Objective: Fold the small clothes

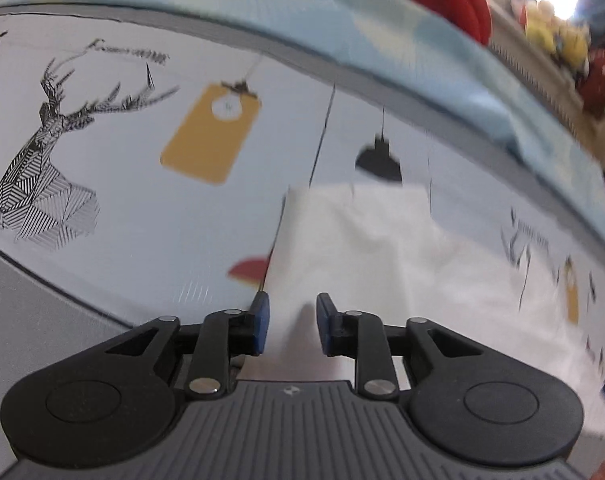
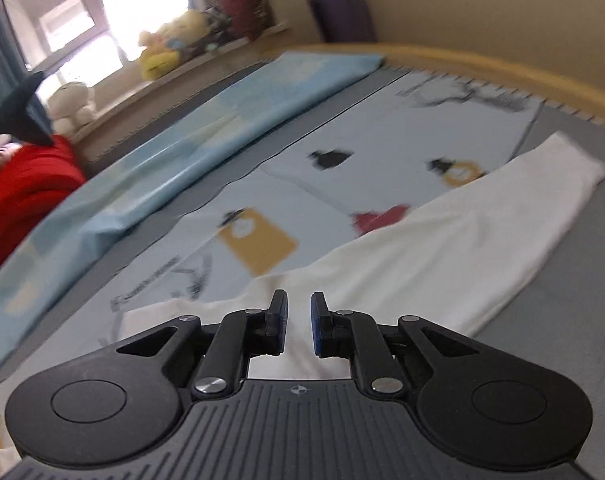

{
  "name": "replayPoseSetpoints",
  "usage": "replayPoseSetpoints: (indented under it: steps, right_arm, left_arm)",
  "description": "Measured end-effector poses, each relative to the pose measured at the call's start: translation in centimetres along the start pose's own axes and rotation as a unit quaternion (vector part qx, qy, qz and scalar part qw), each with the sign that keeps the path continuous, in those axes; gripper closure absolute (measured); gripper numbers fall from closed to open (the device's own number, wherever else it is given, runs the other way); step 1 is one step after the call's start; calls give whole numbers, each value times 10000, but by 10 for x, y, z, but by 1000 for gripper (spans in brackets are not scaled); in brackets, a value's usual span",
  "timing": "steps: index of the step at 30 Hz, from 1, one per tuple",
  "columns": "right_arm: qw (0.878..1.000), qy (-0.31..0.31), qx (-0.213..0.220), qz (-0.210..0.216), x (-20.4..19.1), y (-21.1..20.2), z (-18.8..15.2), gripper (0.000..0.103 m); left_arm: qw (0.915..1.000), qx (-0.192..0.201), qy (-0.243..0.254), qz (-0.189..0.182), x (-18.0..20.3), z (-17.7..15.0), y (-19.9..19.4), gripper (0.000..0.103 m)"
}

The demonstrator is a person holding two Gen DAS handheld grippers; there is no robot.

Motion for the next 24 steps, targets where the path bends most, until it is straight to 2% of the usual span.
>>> replayPoseSetpoints:
  steps: [3,5,6,7,8,9,11,13,15,17,20,24]
  right_arm:
    - [9972,63,-634,389,-3,23,-5,82]
    - [9922,15,-1085,618,-4,36,-12,81]
    - [9908,-91,-1249,521,-5,42,-16,81]
    - [9905,-217,-1339,208,-4,47,-18,81]
    - [9907,-259,-1335,-47,-5,46,-22,81]
    - [9909,-191,-1317,-192,-1,47,-21,82]
    - [9913,-27,-1310,-152,3,46,-16,83]
    - [9938,-87,-1055,-344,2,37,-13,82]
    - [9958,-129,-842,-330,1,33,-7,81]
    - [9961,-43,-879,-84,3,35,-3,81]
    - [9951,-78,-980,47,5,29,-3,81]
    - [9955,8,-945,-47,19,21,4,78]
  left_arm:
    - [9999,-1,-158,-56,-3,3,12,71]
    - [9997,57,-170,-157,-2,5,17,71]
    - [9998,51,-163,-118,-1,6,21,71]
    - [9998,42,-164,-75,-2,8,24,71]
    - [9999,37,-137,-13,-2,7,26,71]
    - [9997,-30,-73,212,-2,8,30,71]
    - [9965,-127,-112,819,-8,7,36,71]
    - [9956,-67,-236,899,-5,9,27,73]
    - [9967,150,-144,783,6,10,13,73]
    - [9986,214,15,490,19,9,1,73]
    - [9999,-56,70,-65,31,1,-4,73]
    - [9984,-492,-106,-248,32,-14,4,73]
Point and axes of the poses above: each gripper's, at about its wrist camera, not at the fingertips, and y roughly the way its jaws point, x to its right, z to its top, the point moved 3 cm from there along y, roughly the way its jaws point, and after that the axes turned 11 degrees about -x, right-handed, at the moved point
